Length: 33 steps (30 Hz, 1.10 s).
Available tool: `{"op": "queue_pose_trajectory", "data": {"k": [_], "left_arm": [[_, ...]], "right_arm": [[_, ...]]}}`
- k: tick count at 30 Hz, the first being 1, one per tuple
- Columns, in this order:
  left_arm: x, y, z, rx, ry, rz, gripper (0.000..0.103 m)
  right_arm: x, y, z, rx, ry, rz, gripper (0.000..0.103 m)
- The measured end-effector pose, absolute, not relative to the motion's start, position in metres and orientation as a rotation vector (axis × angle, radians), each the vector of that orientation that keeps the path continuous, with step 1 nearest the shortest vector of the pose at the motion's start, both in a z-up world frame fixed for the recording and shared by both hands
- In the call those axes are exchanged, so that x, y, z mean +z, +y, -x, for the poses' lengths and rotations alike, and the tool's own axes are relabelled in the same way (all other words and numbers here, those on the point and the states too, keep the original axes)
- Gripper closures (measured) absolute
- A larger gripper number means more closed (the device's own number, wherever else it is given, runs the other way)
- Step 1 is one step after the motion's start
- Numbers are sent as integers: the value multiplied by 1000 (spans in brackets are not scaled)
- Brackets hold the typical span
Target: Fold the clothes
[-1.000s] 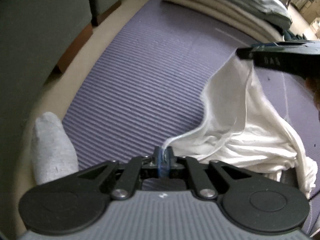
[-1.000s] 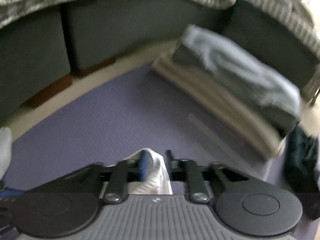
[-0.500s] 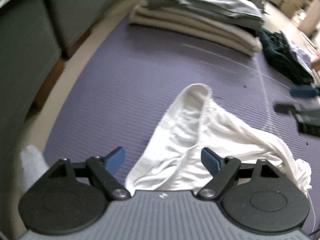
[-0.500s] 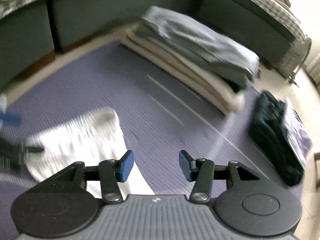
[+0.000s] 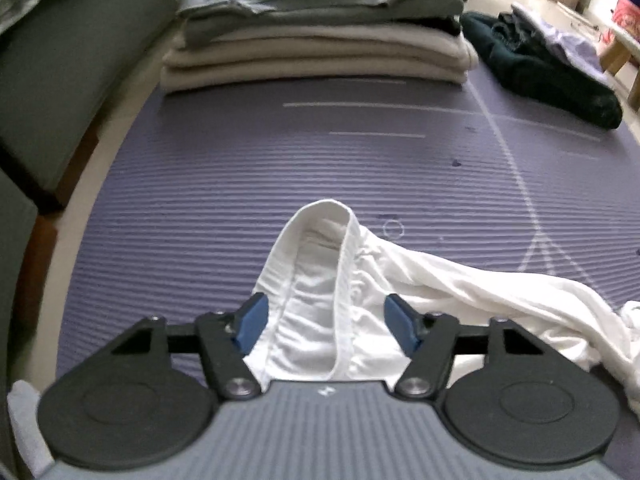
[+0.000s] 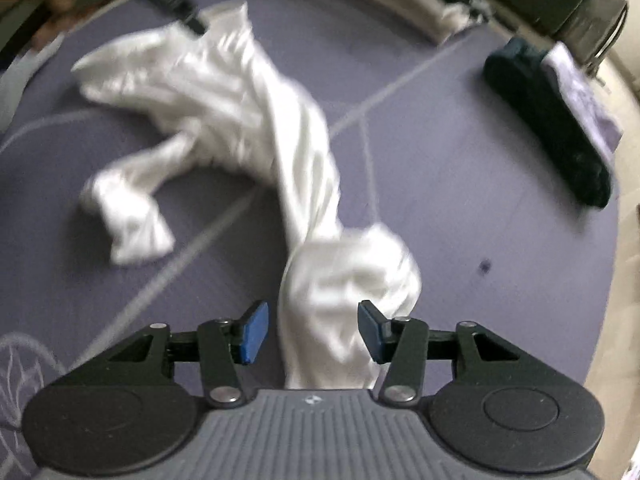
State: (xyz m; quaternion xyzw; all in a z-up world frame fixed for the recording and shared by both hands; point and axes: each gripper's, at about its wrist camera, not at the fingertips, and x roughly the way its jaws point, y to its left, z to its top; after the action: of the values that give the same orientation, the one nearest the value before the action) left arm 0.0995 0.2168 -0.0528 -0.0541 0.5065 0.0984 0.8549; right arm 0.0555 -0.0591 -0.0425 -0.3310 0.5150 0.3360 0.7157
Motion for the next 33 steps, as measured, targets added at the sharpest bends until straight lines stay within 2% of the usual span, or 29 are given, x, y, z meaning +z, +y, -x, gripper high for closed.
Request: {"op": "queue_pose_trajectory", "data": {"k": [2, 3, 4, 5, 6, 7, 8, 9, 17, 21, 26, 29, 30, 31, 33], "left_arm": [[-58, 216, -106, 215, 1068, 110, 54], [-61, 215, -110, 221, 1069, 107, 59], [-63, 216, -113, 226, 1066, 106, 60], [-65, 216, -115, 229, 1064, 108, 62], [-67, 217, -118, 230, 1063, 110, 71], [-68, 217, -120, 229, 1065, 111, 78], [-70, 217, -123, 229, 1068, 107, 94], [-71, 217, -124, 235, 1068, 97, 98], [-54, 217, -127, 352, 937, -18, 100], [-50, 227, -129, 389, 928, -12, 100], [-49, 235, -131, 444, 933, -36, 100], [-52, 242, -131, 468, 950, -18, 100], [-53, 244, -131, 473, 955, -9, 100], [-54, 245, -131, 474, 958, -6, 100], [-54, 245, -132, 475, 957, -5, 100]], "right_arm": [[-52, -68, -48, 749, 1140, 742, 65], [-57, -72, -48, 738, 1145, 739, 71], [-63, -76, -51, 722, 1151, 735, 84], [-65, -79, -52, 713, 1156, 727, 87], [-65, -84, -54, 710, 1159, 699, 91], [-62, -89, -58, 700, 1155, 661, 100], [-59, -93, -61, 685, 1150, 632, 100], [-54, -98, -65, 667, 1147, 597, 101], [-9, -177, -112, 367, 1154, 146, 101], [-2, -208, -124, 204, 1126, 99, 101], [-7, -227, -133, 16, 1093, 203, 100], [-12, -222, -133, 57, 1112, 244, 88], [-13, -218, -132, 101, 1122, 243, 78], [-16, -212, -129, 148, 1126, 263, 71], [-24, -195, -125, 221, 1120, 343, 71]]}}
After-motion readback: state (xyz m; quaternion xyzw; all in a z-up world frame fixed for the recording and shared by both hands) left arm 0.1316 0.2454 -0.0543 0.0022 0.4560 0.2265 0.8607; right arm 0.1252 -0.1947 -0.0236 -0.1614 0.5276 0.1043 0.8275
